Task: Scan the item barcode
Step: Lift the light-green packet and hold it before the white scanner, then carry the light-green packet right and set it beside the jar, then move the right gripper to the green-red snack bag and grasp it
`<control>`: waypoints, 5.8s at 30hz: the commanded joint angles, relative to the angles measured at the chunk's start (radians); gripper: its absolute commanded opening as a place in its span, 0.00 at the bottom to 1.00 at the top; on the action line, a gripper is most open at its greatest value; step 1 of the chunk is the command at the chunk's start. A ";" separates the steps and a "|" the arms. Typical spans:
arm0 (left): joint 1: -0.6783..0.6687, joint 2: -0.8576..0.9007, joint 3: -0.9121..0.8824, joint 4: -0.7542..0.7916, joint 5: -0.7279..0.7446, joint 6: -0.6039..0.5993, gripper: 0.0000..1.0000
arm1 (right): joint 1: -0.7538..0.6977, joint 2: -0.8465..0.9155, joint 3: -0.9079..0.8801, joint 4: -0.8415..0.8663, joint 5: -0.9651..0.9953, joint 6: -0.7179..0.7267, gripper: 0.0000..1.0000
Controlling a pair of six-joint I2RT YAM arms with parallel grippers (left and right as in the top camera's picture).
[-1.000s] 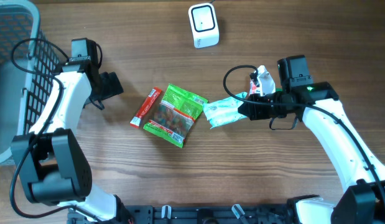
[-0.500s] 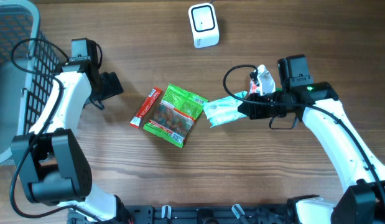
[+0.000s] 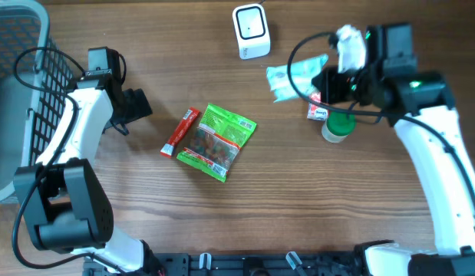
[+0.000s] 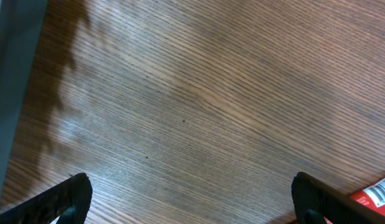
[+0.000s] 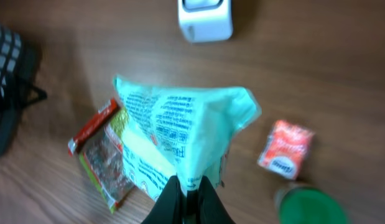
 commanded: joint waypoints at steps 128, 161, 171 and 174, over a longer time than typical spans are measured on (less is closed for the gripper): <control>0.005 -0.016 0.014 0.001 0.006 0.009 1.00 | 0.211 0.349 -0.448 0.348 0.528 0.267 0.12; 0.005 -0.016 0.014 0.001 0.006 0.009 1.00 | 0.188 0.344 -0.372 0.529 0.486 0.158 0.13; 0.005 -0.016 0.014 0.001 0.006 0.009 1.00 | 0.233 0.246 -0.287 0.581 -0.122 -0.135 0.53; 0.005 -0.016 0.014 0.001 0.006 0.009 1.00 | 0.279 0.296 -0.287 0.578 -0.122 -0.208 0.56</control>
